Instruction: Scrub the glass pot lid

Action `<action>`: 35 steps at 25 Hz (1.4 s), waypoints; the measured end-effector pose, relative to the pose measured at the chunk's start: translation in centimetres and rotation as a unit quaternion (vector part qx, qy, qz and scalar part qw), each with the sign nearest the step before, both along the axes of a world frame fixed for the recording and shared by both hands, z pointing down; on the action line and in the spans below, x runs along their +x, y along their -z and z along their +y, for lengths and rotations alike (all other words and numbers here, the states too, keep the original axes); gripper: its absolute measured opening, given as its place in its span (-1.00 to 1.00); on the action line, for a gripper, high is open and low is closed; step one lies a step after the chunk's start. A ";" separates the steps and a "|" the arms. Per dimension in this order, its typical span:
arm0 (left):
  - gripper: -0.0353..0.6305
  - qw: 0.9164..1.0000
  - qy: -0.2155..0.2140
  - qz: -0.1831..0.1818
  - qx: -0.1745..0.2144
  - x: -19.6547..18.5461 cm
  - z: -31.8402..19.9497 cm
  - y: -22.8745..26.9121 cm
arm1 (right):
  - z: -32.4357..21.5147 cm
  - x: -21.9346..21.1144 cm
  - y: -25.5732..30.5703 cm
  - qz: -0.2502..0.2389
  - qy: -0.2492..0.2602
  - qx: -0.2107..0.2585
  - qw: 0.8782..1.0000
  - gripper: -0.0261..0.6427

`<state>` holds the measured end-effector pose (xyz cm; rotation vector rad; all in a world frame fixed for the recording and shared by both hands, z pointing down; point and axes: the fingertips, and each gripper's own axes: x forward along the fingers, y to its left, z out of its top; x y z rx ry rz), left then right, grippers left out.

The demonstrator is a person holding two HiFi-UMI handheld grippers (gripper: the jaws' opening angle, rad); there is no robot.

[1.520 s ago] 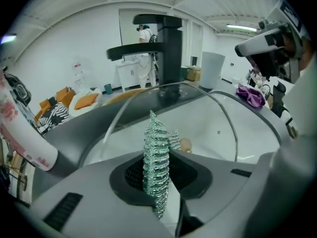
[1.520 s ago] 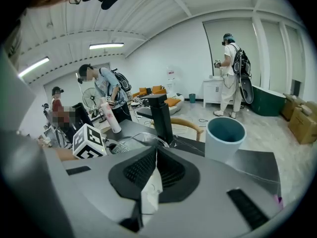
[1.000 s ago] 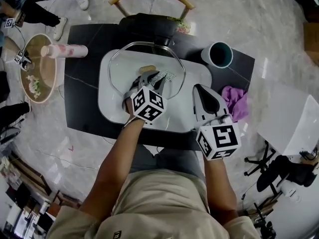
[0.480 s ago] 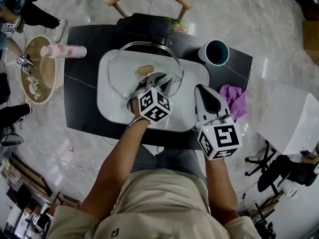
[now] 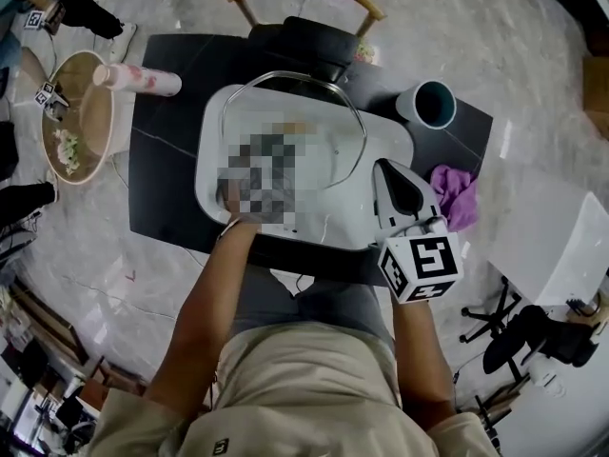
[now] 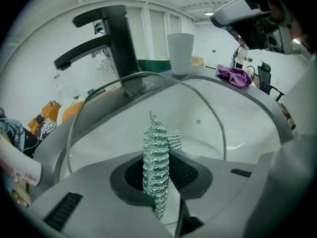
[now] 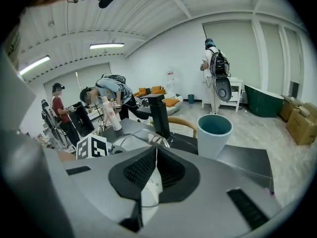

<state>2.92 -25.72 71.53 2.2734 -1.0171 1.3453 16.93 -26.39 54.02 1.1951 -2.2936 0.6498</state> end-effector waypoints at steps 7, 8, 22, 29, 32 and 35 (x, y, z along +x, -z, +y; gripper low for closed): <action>-0.64 0.997 0.037 -0.060 0.011 -8.7 0.4 -0.4 | 0.9 -2.4 -0.1 0.001 0.019 0.001 1.000 -0.85; -0.63 0.997 0.032 -0.067 0.016 -8.8 0.5 -0.2 | 1.0 -2.7 0.0 0.001 0.022 0.001 1.000 -0.85; -0.63 0.996 0.027 -0.082 0.024 -8.9 0.3 -0.1 | 1.9 -3.2 0.2 0.004 0.029 0.003 1.000 -0.85; -0.63 0.996 0.040 -0.080 0.019 -8.7 0.5 -0.1 | 2.5 -1.9 -0.4 0.001 0.021 -0.001 1.000 -0.85; -0.63 0.997 0.029 -0.076 0.013 -7.4 1.0 -0.5 | 2.7 -1.2 -0.8 -0.001 0.017 -0.004 1.000 -0.85; -0.63 0.998 0.011 -0.069 0.002 -5.2 1.9 -1.1 | 3.0 -0.6 -1.2 -0.003 0.012 -0.006 1.000 -0.85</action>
